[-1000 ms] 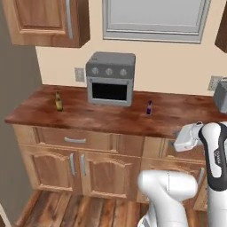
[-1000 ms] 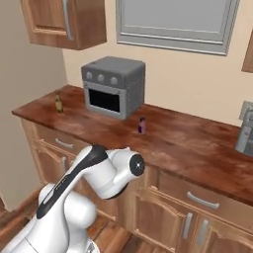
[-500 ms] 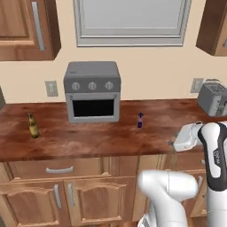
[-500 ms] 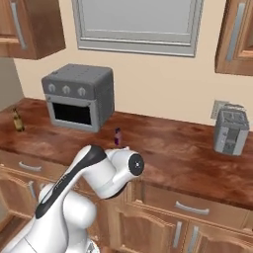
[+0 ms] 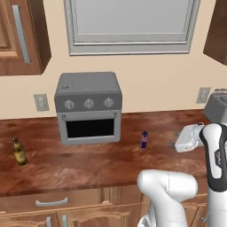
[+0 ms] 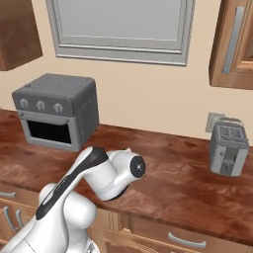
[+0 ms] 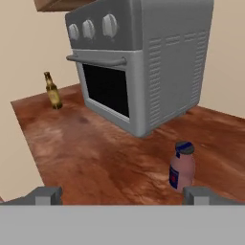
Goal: Place the drinks on the dining counter in a tight cluster.
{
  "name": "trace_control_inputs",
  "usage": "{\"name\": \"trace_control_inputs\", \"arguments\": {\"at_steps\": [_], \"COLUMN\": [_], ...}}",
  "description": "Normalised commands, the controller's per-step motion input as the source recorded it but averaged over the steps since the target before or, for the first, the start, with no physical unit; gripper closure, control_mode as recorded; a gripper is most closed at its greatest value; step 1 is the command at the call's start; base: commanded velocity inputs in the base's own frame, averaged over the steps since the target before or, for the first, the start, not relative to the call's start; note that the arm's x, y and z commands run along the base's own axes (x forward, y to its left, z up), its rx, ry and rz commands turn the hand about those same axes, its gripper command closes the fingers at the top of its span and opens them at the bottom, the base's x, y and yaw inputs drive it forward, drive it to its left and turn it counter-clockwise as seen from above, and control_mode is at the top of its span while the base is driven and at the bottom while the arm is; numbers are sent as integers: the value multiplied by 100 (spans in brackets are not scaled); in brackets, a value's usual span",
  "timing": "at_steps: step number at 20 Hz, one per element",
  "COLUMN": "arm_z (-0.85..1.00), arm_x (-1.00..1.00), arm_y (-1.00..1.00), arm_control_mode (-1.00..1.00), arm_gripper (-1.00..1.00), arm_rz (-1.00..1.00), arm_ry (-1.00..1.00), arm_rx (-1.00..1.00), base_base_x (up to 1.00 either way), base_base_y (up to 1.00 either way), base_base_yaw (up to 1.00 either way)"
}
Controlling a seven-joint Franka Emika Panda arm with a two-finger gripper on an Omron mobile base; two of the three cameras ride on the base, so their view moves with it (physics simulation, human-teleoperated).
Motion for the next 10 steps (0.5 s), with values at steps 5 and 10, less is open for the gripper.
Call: {"name": "trace_control_inputs", "arguments": {"at_steps": [5,10], "arm_z": [0,0], "arm_x": [0,0], "arm_y": [0,0], "arm_control_mode": [100,100], "arm_gripper": [-100,-100], "arm_rz": [0,0], "arm_ry": [0,0], "arm_rx": [0,0], "base_base_x": [31,0], "base_base_y": [4,0], "base_base_yaw": [0,0]}}
